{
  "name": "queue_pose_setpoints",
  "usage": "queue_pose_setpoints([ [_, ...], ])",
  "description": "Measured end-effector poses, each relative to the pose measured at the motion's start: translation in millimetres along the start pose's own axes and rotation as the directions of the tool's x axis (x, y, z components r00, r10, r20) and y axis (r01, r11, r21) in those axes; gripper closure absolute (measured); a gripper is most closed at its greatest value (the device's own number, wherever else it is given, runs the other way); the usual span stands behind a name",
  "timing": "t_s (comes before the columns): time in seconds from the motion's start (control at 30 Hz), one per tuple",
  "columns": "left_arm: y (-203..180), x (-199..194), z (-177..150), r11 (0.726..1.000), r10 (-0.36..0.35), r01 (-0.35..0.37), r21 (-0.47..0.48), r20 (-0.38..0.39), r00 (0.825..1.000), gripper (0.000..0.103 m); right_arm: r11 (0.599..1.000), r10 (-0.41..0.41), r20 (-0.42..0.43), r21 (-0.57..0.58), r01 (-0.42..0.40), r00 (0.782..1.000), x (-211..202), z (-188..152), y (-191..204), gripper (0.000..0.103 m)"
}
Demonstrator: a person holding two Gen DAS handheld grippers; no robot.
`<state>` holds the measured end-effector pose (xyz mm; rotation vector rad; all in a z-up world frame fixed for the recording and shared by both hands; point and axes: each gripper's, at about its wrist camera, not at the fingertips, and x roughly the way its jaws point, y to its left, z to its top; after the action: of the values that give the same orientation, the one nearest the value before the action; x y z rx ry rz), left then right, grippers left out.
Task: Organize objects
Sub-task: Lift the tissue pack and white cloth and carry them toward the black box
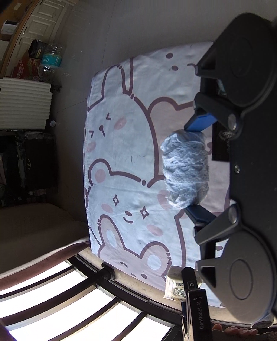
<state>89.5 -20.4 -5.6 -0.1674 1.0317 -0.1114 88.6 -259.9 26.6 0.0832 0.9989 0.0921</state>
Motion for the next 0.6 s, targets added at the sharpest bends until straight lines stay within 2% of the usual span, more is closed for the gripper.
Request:
queue_pose_setpoints([
  [0.43,-37.8,-12.0,-7.9,0.999,-0.018,0.018,0.036,-0.009,1.000,0.029,0.998,-0.010,-0.024,0.056,0.012,1.000,-20.8,-16.8,-42.7,0.028],
  [0.6,-49.2,-10.3,-14.0,0.998,-0.068,0.068,0.007,-0.047,0.997,0.029,0.998,-0.004,-0.032,0.066,0.006,0.999,-27.6,-21.7,-54.9,0.028],
])
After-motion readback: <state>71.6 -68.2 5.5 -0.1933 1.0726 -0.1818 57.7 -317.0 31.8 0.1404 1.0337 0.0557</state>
